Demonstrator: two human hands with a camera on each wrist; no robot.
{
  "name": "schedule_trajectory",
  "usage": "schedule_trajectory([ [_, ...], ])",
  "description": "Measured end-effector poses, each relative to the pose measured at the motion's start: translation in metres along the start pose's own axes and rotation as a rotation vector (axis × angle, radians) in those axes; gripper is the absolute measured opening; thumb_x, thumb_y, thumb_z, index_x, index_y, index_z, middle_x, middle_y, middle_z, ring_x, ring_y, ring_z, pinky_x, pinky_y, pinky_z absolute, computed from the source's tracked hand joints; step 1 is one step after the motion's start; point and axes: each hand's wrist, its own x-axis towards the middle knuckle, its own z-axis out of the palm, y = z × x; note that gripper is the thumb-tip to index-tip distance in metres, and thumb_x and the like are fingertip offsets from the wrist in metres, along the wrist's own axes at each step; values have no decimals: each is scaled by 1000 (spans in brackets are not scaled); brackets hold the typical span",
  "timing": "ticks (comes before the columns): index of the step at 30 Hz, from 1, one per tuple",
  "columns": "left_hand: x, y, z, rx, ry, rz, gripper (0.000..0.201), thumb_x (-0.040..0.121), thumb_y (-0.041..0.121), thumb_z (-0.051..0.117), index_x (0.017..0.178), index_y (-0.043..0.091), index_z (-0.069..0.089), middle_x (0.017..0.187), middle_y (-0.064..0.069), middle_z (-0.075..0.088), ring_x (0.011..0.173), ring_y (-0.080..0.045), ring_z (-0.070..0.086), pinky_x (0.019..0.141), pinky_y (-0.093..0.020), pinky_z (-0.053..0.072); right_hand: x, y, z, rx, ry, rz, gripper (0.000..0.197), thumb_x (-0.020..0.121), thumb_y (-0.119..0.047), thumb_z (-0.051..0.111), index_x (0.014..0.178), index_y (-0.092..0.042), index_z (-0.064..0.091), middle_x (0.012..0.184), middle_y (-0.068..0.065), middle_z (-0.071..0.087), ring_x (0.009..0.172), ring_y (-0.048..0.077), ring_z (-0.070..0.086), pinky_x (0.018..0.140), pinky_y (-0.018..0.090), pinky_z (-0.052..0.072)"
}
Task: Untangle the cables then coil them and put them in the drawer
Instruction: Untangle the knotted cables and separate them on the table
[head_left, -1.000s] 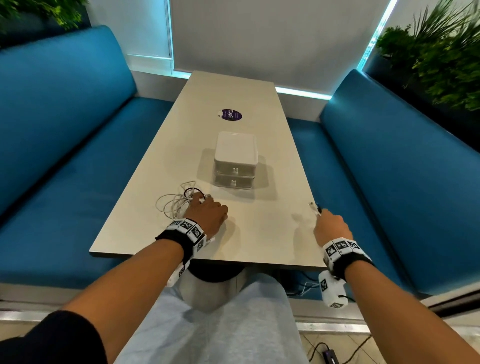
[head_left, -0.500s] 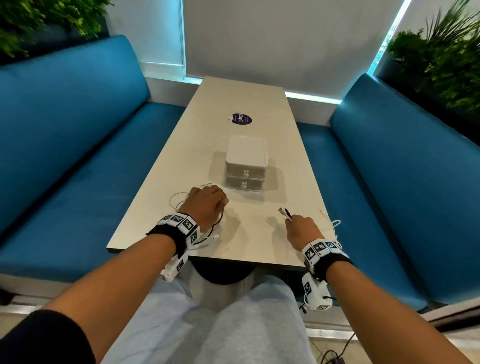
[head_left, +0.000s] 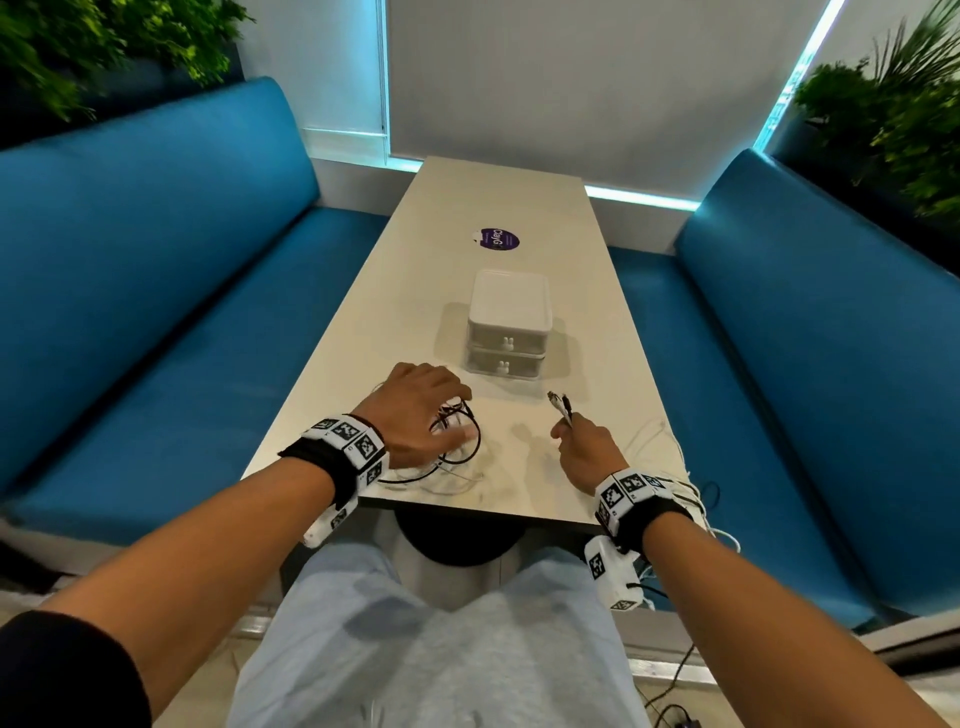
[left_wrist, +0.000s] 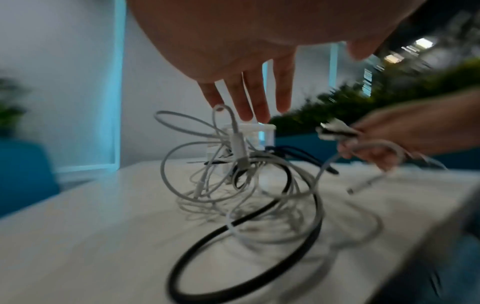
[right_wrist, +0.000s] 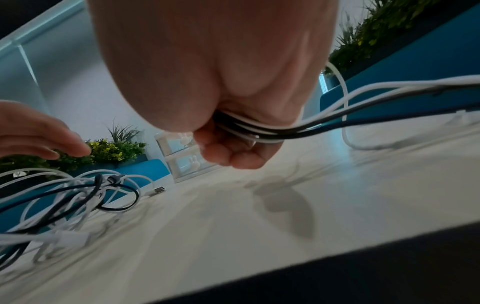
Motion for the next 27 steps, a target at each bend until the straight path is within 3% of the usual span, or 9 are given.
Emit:
schedule_trajectory([
  [2, -4, 10, 2, 156, -46, 130, 64, 79, 78, 42, 116, 27, 58, 120, 7, 55, 116, -15, 46, 108, -37, 28, -1, -1, 2, 23, -1, 10, 25, 97, -12, 33, 107, -17, 55, 112, 16, 60, 97, 35, 60, 81, 35, 49],
  [4, -5, 17, 9, 229, -61, 219, 58, 75, 77, 49, 102, 27, 62, 114, 6, 54, 111, -17, 48, 105, -38, 30, -3, -1, 5, 25, -6, 16, 25, 97, -13, 34, 109, -16, 56, 111, 17, 60, 97, 36, 60, 84, 37, 50],
  [8, -1, 30, 21, 386, -132, 364, 39, 73, 64, 54, 73, 25, 62, 98, 4, 52, 95, -20, 47, 90, -37, 36, -9, -3, 6, 43, 13, 23, 27, 97, -13, 33, 111, -15, 56, 109, 17, 60, 95, 38, 61, 85, 42, 52],
  [12, 1, 36, 33, 447, -140, 426, 24, 83, 43, 55, 71, 24, 63, 87, 2, 57, 87, -24, 53, 78, -40, 41, -9, -3, 4, 112, -11, 39, 26, 92, -16, 32, 103, -21, 55, 107, 18, 61, 93, 41, 63, 85, 48, 54],
  [16, 10, 52, 34, 372, -145, 307, 36, 100, 42, 36, 85, 23, 62, 83, 1, 68, 84, -25, 61, 82, -39, 39, -12, 0, 5, 34, -6, 28, 27, 97, -14, 34, 111, -16, 57, 113, 15, 62, 99, 36, 60, 84, 37, 49],
  [18, 18, 60, 39, 320, -201, 187, 35, 103, 42, 32, 95, 19, 57, 87, -5, 70, 85, -29, 62, 88, -39, 38, -13, 2, 7, 23, -2, 28, 27, 99, -17, 34, 112, -13, 57, 114, 16, 63, 101, 36, 60, 86, 38, 49],
  [20, 25, 65, 49, 230, -215, 85, 35, 103, 43, 26, 95, 18, 50, 80, -9, 69, 76, -33, 58, 88, -42, 39, -11, 3, 8, 17, 17, 43, 27, 98, -19, 35, 112, -10, 57, 114, 18, 63, 102, 38, 60, 86, 38, 49],
  [23, 29, 68, 62, 91, -193, -11, 32, 101, 40, 23, 90, 17, 43, 68, -6, 63, 62, -28, 44, 83, -40, 42, -10, 2, 7, 7, 41, 56, 31, 99, -21, 36, 114, -4, 58, 116, 20, 63, 105, 38, 59, 85, 36, 46],
  [27, 35, 72, 67, -50, -145, -65, 20, 100, 30, 33, 93, 17, 47, 70, -8, 64, 69, -34, 56, 68, -38, 43, -10, 4, 7, 9, 58, 69, 38, 103, -25, 34, 114, 2, 58, 117, 23, 62, 111, 41, 55, 88, 37, 42],
])
